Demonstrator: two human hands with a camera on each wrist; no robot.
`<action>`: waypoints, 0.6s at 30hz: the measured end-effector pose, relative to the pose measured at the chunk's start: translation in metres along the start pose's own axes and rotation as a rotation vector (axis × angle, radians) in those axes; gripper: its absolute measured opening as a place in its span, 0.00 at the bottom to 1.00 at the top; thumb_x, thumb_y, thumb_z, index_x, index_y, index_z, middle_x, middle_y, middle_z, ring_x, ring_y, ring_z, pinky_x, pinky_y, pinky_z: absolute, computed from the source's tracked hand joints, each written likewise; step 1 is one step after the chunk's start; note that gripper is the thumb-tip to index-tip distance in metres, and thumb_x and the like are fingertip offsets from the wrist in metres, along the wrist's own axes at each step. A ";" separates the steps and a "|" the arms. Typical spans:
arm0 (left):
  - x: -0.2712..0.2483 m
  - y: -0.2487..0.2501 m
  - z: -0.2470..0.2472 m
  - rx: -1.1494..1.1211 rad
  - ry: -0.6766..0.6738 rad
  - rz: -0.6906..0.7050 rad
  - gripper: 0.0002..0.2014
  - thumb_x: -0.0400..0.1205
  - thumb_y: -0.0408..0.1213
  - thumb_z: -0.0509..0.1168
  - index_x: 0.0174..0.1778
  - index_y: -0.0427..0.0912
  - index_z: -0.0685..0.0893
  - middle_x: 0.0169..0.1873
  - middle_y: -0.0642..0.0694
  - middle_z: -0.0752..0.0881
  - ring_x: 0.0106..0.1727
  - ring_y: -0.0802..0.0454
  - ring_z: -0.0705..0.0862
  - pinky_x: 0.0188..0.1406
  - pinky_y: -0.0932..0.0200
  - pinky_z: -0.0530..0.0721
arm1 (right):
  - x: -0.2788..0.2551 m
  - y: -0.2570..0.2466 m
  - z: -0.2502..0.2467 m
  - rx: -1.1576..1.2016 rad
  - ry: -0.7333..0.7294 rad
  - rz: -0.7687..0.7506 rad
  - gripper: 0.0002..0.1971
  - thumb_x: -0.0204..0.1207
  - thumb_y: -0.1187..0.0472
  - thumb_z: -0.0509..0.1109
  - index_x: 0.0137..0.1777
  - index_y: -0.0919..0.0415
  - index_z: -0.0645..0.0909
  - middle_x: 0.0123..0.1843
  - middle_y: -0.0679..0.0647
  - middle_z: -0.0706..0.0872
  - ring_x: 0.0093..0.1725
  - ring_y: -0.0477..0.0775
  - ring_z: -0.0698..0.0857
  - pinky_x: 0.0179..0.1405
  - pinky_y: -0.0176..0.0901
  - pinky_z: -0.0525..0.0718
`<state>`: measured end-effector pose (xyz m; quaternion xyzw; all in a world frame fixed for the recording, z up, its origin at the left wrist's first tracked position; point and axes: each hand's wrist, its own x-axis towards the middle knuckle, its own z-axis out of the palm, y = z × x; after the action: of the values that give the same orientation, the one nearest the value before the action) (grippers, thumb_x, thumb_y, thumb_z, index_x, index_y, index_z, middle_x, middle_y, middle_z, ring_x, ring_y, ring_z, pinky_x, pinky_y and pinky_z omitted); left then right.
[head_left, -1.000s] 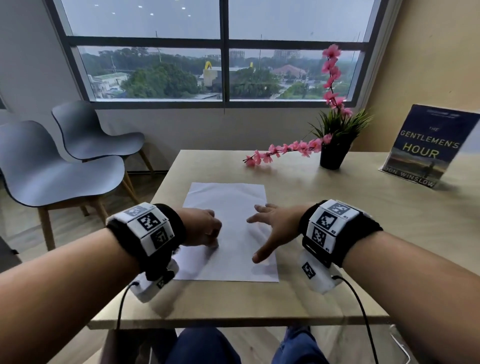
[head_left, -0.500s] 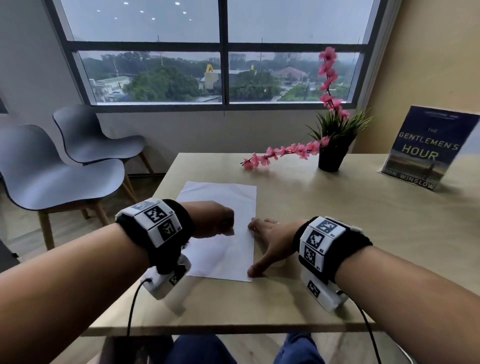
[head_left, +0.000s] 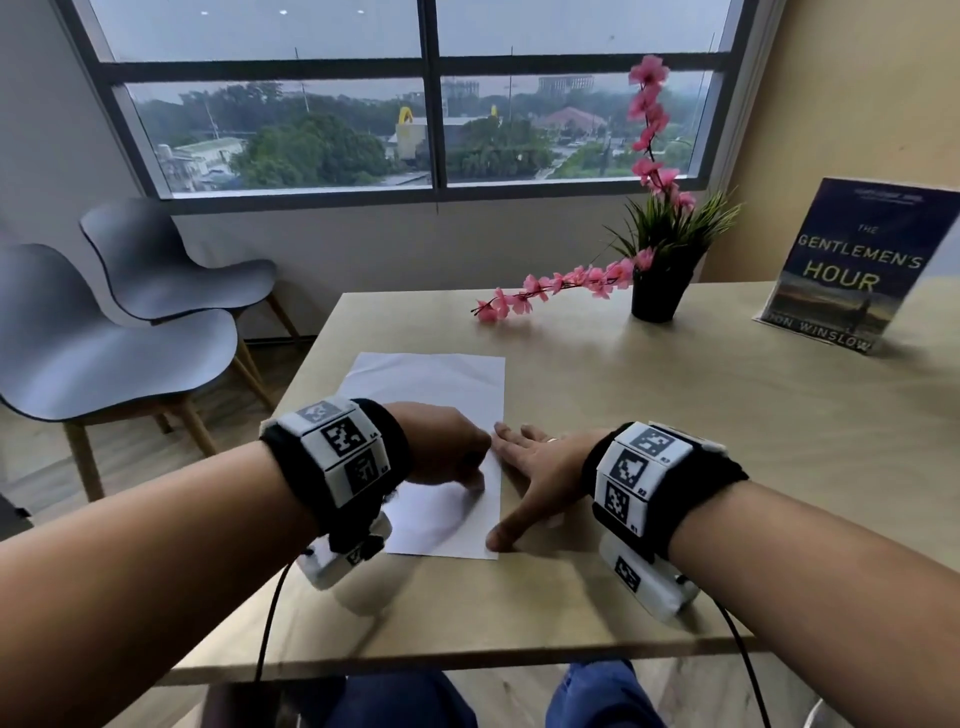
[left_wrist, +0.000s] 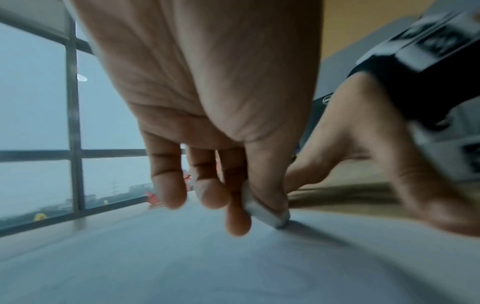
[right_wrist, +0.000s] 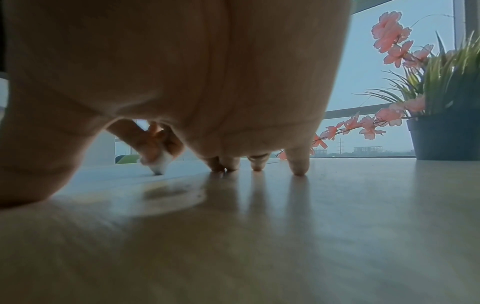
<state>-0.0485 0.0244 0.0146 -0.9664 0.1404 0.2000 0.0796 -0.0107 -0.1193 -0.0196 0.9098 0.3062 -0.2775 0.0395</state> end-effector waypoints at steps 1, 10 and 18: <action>0.002 -0.003 -0.002 0.013 0.011 -0.009 0.16 0.85 0.51 0.59 0.60 0.44 0.79 0.57 0.45 0.84 0.50 0.47 0.81 0.47 0.55 0.77 | -0.001 0.000 0.000 -0.002 0.000 0.003 0.62 0.64 0.28 0.71 0.85 0.49 0.33 0.86 0.42 0.33 0.85 0.50 0.36 0.84 0.56 0.41; 0.002 -0.004 0.002 -0.032 -0.031 0.022 0.15 0.84 0.52 0.59 0.56 0.45 0.79 0.53 0.46 0.86 0.47 0.49 0.80 0.51 0.54 0.79 | -0.004 -0.001 -0.002 0.003 -0.006 0.003 0.62 0.65 0.28 0.72 0.86 0.49 0.33 0.86 0.41 0.33 0.85 0.49 0.35 0.84 0.56 0.42; 0.003 -0.002 0.004 0.029 -0.016 0.037 0.13 0.85 0.50 0.58 0.58 0.46 0.78 0.54 0.45 0.84 0.47 0.47 0.79 0.45 0.56 0.75 | -0.005 -0.001 -0.003 0.011 -0.009 0.005 0.62 0.65 0.29 0.72 0.86 0.48 0.34 0.86 0.41 0.33 0.85 0.49 0.35 0.84 0.55 0.41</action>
<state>-0.0467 0.0262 0.0100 -0.9608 0.1604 0.2071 0.0910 -0.0135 -0.1200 -0.0144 0.9095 0.3023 -0.2831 0.0363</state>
